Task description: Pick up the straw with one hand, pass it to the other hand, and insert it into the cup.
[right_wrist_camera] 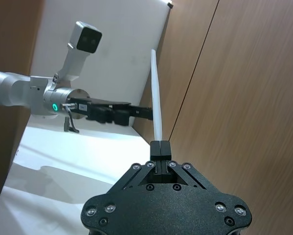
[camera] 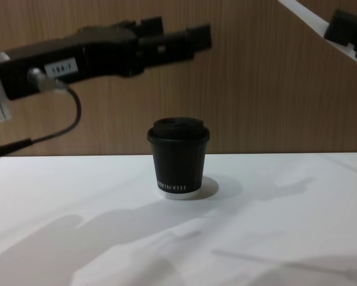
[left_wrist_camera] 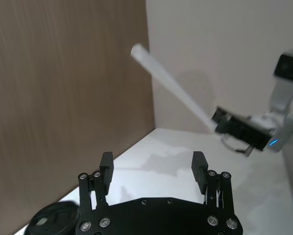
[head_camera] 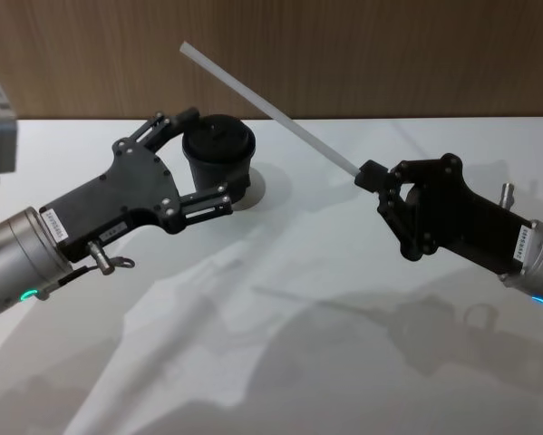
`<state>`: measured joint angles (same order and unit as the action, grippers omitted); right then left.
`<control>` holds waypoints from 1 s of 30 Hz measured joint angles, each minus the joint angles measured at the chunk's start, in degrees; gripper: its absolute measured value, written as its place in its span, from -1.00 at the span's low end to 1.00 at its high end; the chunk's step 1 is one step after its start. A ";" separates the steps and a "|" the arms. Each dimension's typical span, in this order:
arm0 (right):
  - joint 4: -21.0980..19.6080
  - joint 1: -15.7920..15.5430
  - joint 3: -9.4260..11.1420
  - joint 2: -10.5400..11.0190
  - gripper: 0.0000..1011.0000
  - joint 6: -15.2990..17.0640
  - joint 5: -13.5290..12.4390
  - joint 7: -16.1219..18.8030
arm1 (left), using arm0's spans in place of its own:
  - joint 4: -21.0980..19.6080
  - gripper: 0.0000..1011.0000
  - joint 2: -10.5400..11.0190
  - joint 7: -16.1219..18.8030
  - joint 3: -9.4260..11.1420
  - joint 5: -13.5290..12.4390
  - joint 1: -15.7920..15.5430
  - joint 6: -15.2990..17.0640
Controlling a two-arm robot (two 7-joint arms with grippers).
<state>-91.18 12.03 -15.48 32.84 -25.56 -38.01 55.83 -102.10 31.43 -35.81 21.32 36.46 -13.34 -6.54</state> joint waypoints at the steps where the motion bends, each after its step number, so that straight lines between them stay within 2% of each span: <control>1: 0.00 0.00 0.00 0.01 -1.00 0.00 0.00 0.01 | 0.00 0.98 0.00 0.00 0.00 0.00 0.00 0.00; 7: 0.00 0.04 0.00 0.04 -1.00 0.00 -0.05 0.04 | -0.28 0.98 -0.97 -3.31 -0.25 5.98 -0.27 0.13; 13: 0.00 0.04 0.00 0.04 -1.00 0.00 -0.07 0.07 | -0.28 0.98 -2.20 -4.38 -0.25 10.43 -0.32 1.01; 20: 0.00 0.04 0.00 0.04 -1.00 0.00 -0.07 0.09 | 0.31 0.98 -4.16 -3.84 0.20 15.30 -0.30 2.96; 30: 0.00 0.04 0.00 0.04 -1.00 0.00 -0.07 0.09 | 2.23 0.98 -6.99 -1.54 1.57 20.08 -0.86 5.67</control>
<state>-91.19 12.07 -15.48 32.89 -25.56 -38.08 55.92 -99.86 24.44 -37.35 22.90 56.55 -14.20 -0.87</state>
